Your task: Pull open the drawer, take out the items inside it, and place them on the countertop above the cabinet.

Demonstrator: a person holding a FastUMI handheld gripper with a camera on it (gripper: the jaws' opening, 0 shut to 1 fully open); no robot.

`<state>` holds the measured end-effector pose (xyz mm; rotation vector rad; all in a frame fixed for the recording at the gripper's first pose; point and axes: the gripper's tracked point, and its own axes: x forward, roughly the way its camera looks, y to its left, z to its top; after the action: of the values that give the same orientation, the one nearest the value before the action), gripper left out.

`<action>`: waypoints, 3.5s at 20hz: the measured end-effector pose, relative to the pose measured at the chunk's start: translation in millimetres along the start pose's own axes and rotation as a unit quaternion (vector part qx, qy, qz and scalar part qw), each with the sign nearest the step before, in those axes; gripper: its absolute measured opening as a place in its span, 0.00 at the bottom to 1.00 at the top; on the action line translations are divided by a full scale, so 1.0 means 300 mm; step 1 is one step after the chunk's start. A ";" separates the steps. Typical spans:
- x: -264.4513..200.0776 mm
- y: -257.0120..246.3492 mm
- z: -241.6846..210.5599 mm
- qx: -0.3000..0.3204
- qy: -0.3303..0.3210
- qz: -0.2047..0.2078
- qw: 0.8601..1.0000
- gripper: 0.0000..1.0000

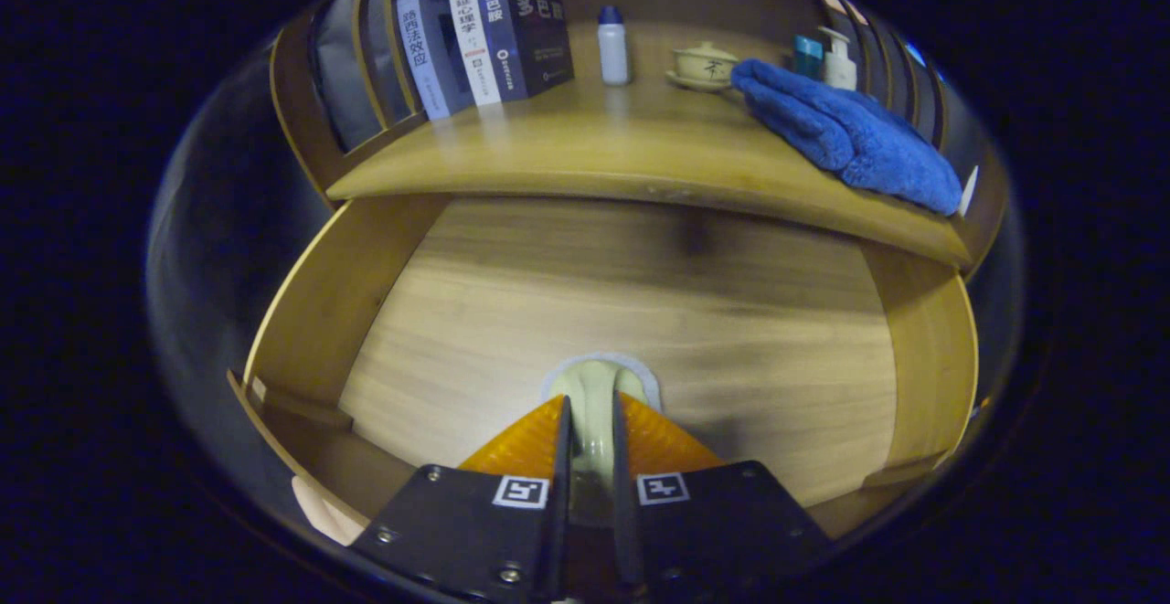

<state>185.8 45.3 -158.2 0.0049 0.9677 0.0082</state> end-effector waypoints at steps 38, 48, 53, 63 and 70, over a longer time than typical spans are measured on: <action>0.118 -0.092 0.914 0.035 -0.312 -0.095 0.945 0.13; 0.026 -0.082 0.893 -0.010 -0.343 -0.104 0.933 0.86; -0.205 -0.042 0.875 -0.016 -0.404 -0.089 0.910 0.97; -0.605 0.035 0.501 0.000 -0.439 0.006 0.898 0.97; -0.753 0.082 0.152 -0.052 -0.500 -0.002 0.864 0.97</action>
<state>95.0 68.0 54.0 -0.0857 -0.0815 0.0492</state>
